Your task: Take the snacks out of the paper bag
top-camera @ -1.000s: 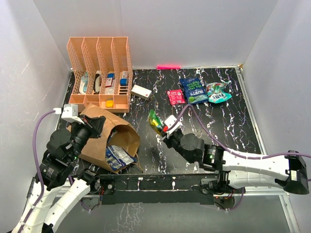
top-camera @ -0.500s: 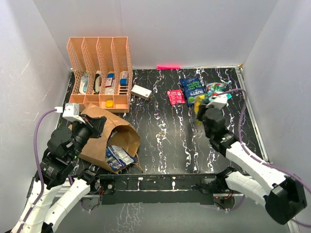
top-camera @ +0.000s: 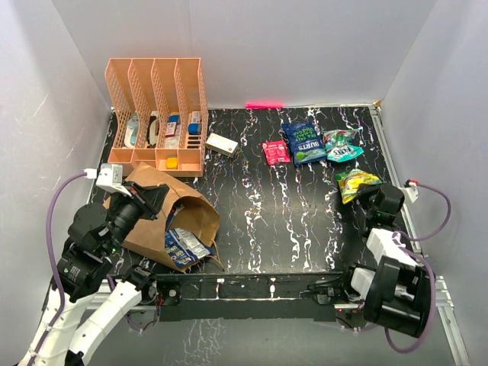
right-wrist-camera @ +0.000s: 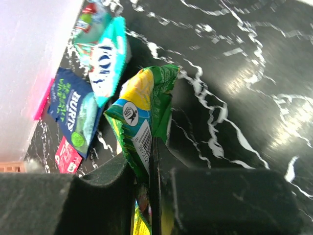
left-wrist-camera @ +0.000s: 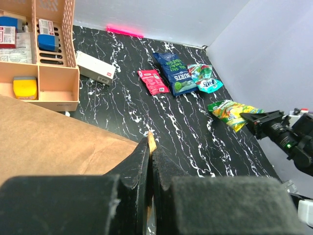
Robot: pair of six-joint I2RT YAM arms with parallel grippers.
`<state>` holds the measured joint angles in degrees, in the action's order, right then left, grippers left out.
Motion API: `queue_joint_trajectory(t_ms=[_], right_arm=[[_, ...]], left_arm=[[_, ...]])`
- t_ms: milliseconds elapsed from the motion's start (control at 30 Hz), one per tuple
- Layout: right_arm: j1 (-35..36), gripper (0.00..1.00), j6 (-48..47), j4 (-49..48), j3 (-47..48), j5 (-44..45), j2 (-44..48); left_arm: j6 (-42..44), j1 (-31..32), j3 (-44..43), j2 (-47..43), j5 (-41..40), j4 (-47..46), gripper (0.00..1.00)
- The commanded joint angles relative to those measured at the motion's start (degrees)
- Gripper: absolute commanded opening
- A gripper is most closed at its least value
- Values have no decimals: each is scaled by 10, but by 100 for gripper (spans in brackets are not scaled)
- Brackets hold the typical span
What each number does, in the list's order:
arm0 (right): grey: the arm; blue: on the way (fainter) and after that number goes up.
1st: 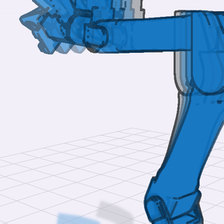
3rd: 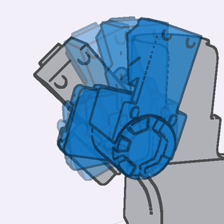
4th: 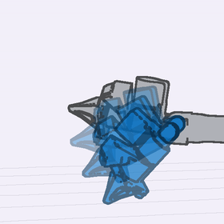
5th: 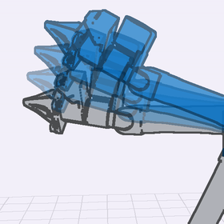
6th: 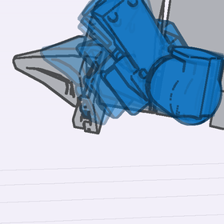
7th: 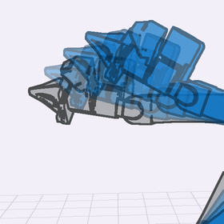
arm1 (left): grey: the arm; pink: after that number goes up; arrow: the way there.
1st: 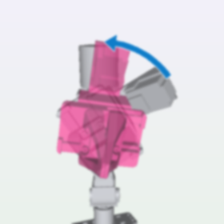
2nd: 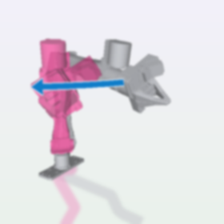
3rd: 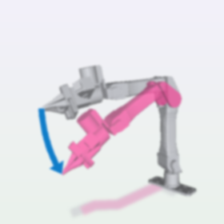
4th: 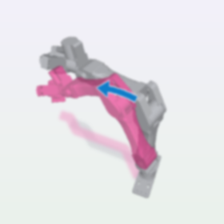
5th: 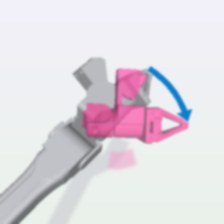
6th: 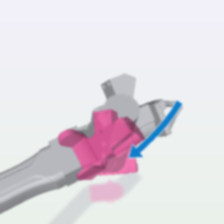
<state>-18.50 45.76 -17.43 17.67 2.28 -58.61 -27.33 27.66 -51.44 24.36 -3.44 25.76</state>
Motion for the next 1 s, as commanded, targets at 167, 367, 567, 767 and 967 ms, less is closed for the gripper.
queue_joint_trajectory(t_ms=[167, 367, 567, 767, 967], right_arm=[[-93, 9, 76, -102, -25, -101, -81], [-94, 52, 34, -11, 38, -60, -109], [-94, 90, 12, 35, 34, -32, -77], [-94, 96, 23, 180, 85, 75, -42], [-94, 96, 15, 247, 106, 97, -45]], left_arm=[[-11, 2, -8, -10, 23, -28, 0], [4, 2, -13, -9, 20, -27, 0], [5, 2, -8, -11, 18, -27, 0], [7, 2, -4, -15, 6, -25, 0], [5, 2, -4, -8, 5, -18, 0]])
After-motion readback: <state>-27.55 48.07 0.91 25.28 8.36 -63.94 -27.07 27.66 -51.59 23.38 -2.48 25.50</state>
